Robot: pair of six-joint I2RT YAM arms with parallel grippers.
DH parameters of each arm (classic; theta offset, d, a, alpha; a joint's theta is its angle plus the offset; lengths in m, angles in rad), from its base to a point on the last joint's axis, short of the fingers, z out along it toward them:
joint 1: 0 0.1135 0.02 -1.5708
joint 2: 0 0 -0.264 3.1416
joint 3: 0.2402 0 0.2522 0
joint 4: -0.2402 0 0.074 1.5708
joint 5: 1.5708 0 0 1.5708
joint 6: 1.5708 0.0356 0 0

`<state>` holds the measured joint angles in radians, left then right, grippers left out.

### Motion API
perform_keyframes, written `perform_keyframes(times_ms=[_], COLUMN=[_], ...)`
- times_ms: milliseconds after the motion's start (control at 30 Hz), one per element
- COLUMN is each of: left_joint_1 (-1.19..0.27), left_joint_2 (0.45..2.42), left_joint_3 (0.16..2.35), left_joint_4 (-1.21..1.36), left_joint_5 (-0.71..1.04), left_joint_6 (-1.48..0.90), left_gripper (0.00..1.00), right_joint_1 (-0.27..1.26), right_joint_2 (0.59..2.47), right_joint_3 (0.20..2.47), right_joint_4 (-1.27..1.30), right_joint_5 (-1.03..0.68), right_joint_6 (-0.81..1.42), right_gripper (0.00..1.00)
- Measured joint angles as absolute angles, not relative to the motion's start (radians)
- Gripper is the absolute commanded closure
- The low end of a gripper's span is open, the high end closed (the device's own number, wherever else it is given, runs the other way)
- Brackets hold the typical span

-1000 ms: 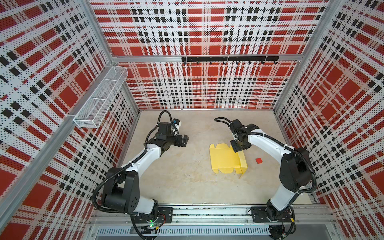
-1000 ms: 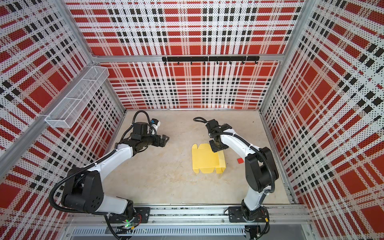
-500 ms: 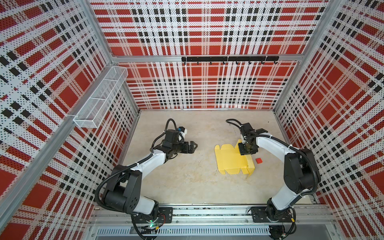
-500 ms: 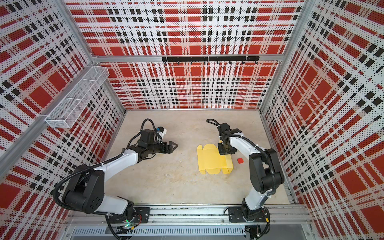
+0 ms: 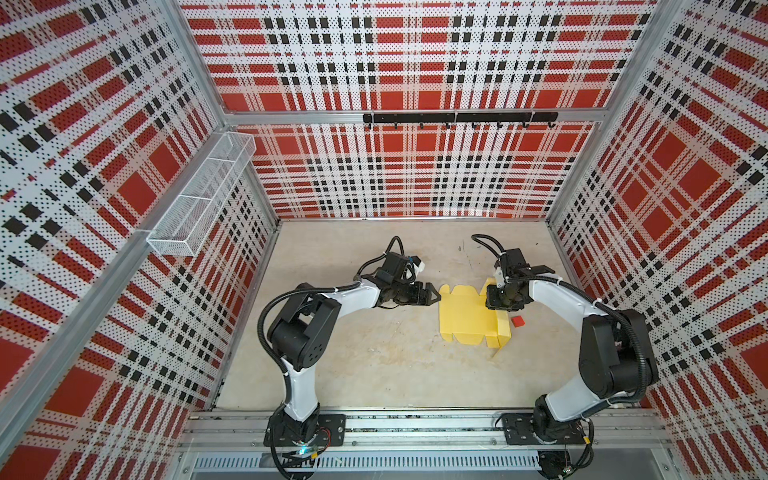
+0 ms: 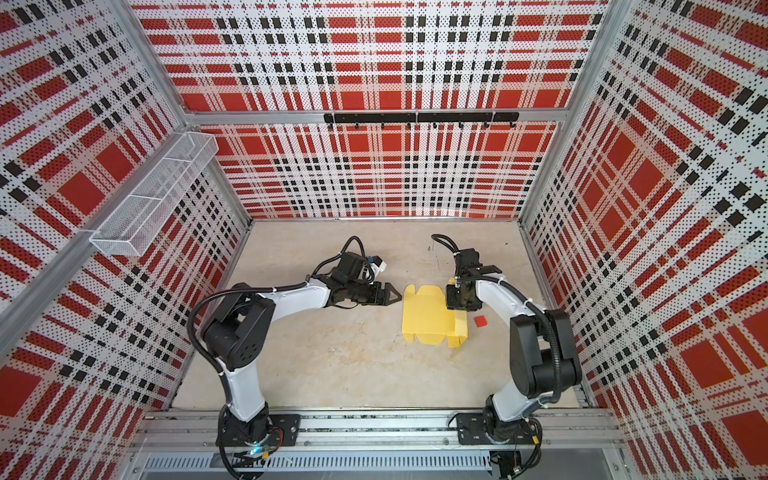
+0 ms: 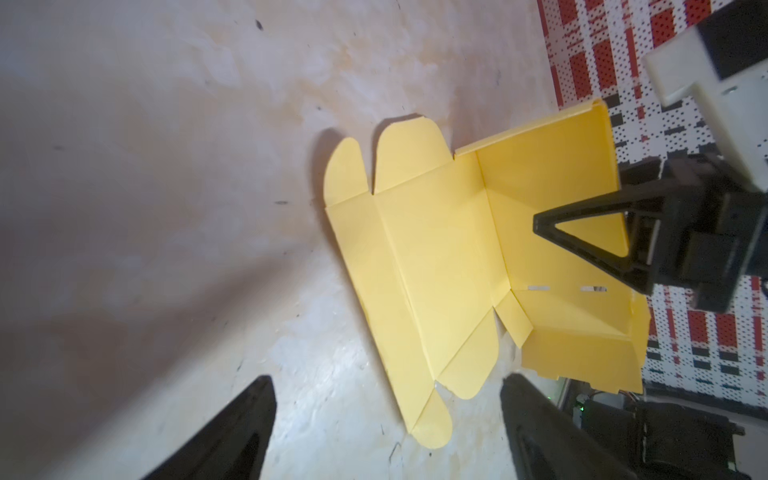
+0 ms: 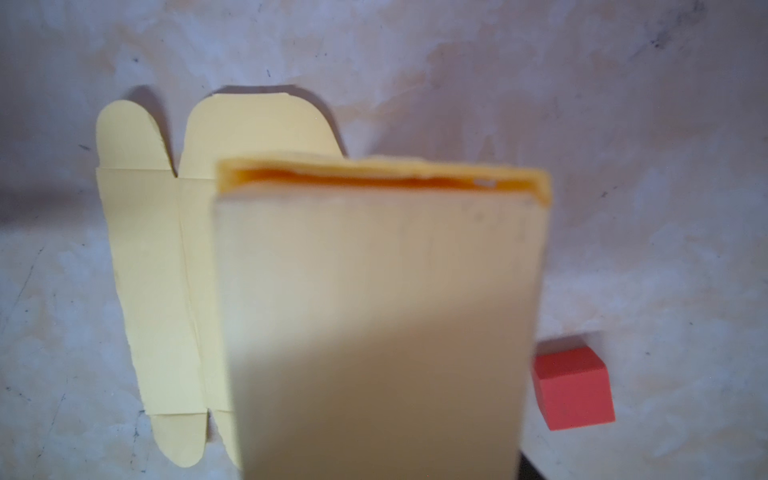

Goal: Fold the paper box

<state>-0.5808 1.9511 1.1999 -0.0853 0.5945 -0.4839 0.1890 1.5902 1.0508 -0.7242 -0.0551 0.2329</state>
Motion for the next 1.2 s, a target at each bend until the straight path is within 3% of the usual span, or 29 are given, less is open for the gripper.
perform_keyframes(times_ms=[467,700,767,1033,1200], left_joint_1=[-0.619,-0.626,-0.627,-0.630,-0.630], left_joint_2=[2.135,2.145,2.145,2.145,2.145], left_joint_3=[1.364,1.378,1.378,1.378,1.380], left_joint_4=[-0.162,-0.178,-0.186,-0.204,-0.207], left_joint_5=[0.723,0.728,0.723,0.711,0.711], left_joint_6=[-0.516,-0.520,-0.519,-0.516,-0.516], left_gripper=[0.27,0.56,0.60,0.88,0.91], right_joint_1=[0.173,0.172,0.172,0.172,0.172], right_joint_2=[1.588,1.588,1.588,1.588,1.568], right_joint_3=[1.050,1.050,1.050,1.050,1.040], right_joint_4=[-0.696,-0.689,-0.687,-0.683,-0.680], right_joint_5=[-0.095,-0.106,-0.108,-0.121,-0.128], right_joint_6=[0.237,0.248,0.252,0.262,0.273], right_gripper=[0.55,0.55,0.54,0.37,0.30])
